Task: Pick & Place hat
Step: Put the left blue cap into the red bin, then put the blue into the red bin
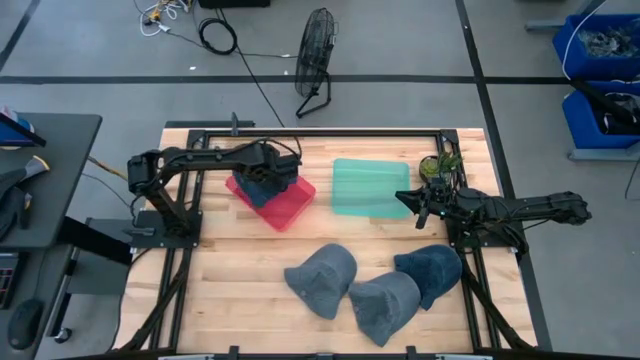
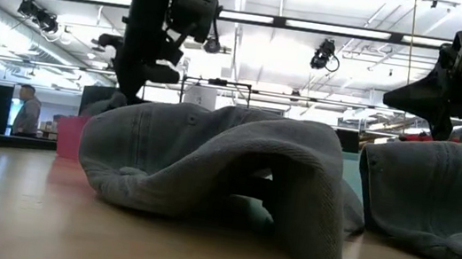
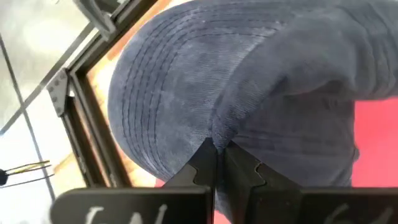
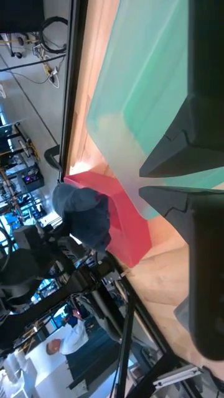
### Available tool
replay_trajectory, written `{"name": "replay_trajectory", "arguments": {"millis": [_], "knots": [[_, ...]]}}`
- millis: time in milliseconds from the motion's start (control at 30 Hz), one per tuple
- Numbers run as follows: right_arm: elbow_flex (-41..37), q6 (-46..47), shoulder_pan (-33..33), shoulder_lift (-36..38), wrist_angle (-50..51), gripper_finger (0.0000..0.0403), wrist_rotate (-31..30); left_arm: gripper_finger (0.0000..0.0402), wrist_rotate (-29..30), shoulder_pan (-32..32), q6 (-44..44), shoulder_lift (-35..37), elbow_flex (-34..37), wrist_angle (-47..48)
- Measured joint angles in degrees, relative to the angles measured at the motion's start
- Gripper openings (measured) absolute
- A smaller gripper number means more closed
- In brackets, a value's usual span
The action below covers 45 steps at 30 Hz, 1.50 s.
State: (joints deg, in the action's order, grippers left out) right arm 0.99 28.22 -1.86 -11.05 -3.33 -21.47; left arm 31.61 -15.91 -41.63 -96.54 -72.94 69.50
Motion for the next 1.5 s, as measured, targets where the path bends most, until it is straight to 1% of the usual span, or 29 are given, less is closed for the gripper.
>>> {"name": "replay_trajectory", "arguments": {"millis": [67, 133, 233, 367, 500, 633, 767, 933, 1067, 1233, 1300, 1367, 1500], "knots": [[0.0, -0.1, 0.0, 0.0, 0.0, 0.0041, 0.0, 0.0019, -3.3, 0.0, 0.0, 0.3, -0.1, 2.0], [0.0, -0.2, 0.0, -0.2, 0.0, 0.0041, 0.0, 0.0019, -4.2, 0.4, -0.1, 0.3, -0.1, 2.3], [0.0, -0.2, 0.0, -0.3, 0.0, 0.0041, -0.1, 0.0019, -3.8, 0.5, 0.5, 0.2, -0.1, 0.3], [0.0, -0.2, 0.0, -0.5, 0.0, 0.0041, -0.1, 0.0024, -7.2, 0.4, 5.6, -0.7, -0.1, -3.8], [0.0, -0.2, 0.0, -0.5, 0.0, 0.0041, -0.1, 0.0042, -9.4, 0.3, 9.4, -1.1, -0.1, -8.1], [0.0, -0.2, 0.0, -0.5, 0.0, 0.0041, -0.1, 0.0068, -9.5, 0.0, 9.9, -1.1, -0.1, -8.4], [0.0, -0.2, 0.0, -0.5, 0.0, 0.0041, -0.1, 0.009, -9.4, -1.1, 12.3, -1.1, -0.1, -8.1], [-0.1, -0.2, 0.0, -0.5, 0.0, 0.0041, 0.0, 0.0097, -9.4, -1.6, 15.7, -0.3, -0.1, -6.9], [-0.1, -0.2, 0.0, -0.5, 0.0, 0.0041, 0.5, 0.0086, -9.1, -0.1, 17.3, 4.0, -2.1, -3.4], [-0.1, -0.2, 0.0, -0.5, -0.9, 0.0052, 2.5, 0.0067, -7.8, 3.5, 20.4, 14.2, -3.4, -4.0], [-0.1, -0.5, 0.0, -0.5, -1.2, 0.0065, 3.0, 0.006, -6.2, 5.6, 21.1, 18.7, -3.4, -4.7], [-0.1, -1.8, 0.0, -0.5, -1.6, 0.0081, 3.0, 0.0054, -3.5, 8.0, 21.2, 22.8, -3.1, -5.5], [-0.1, -3.8, 0.0, -0.5, -4.8, 0.0115, 3.1, 0.0046, 2.3, 13.0, 21.4, 30.7, 0.0, -8.3]]}}
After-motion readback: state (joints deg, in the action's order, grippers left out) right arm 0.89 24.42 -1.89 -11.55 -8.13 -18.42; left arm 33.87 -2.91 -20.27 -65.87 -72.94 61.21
